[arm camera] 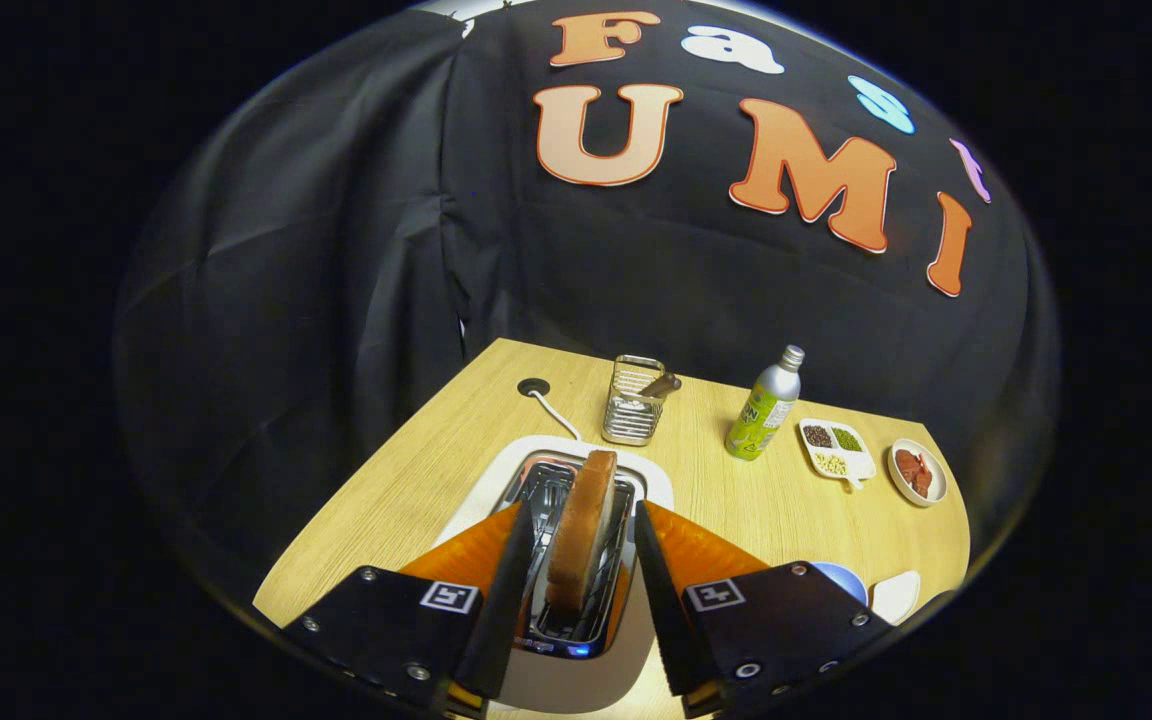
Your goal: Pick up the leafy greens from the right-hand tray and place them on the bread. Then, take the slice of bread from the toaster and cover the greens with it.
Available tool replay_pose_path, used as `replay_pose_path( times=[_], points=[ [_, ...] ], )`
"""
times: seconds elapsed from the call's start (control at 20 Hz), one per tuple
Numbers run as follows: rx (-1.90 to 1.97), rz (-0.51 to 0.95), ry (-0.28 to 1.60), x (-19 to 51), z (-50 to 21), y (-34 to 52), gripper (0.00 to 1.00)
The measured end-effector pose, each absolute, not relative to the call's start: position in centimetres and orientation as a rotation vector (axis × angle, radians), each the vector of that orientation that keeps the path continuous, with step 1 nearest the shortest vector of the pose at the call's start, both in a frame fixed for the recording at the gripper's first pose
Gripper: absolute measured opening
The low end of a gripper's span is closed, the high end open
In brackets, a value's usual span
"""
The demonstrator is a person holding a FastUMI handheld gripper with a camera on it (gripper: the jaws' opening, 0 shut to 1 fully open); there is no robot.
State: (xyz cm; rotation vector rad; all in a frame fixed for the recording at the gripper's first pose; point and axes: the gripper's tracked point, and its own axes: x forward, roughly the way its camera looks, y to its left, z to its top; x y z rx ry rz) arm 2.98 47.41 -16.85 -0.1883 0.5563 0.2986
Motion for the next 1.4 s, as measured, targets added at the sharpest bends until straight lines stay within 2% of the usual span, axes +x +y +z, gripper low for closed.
replay_pose_path(
  times=[0.1,0.15,0.2,0.25,0.45,0.55,1.4],
  points=[
    [-0.164,0.266,0.568,3.2,-17.0,47.0,0.53],
    [-0.153,0.26,0.576,3.2,-17.2,47.1,0.37],
    [-0.144,0.261,0.583,3.2,-17.2,47.3,0.31],
    [-0.133,0.263,0.581,3.4,-17.3,47.4,0.19],
    [-0.139,0.243,0.572,3.5,-17.1,47.0,0.09],
    [-0.133,0.243,0.568,3.5,-16.8,47.0,0.06],
    [-0.009,0.244,0.456,3.5,-7.9,44.5,0.06]
  ],
)
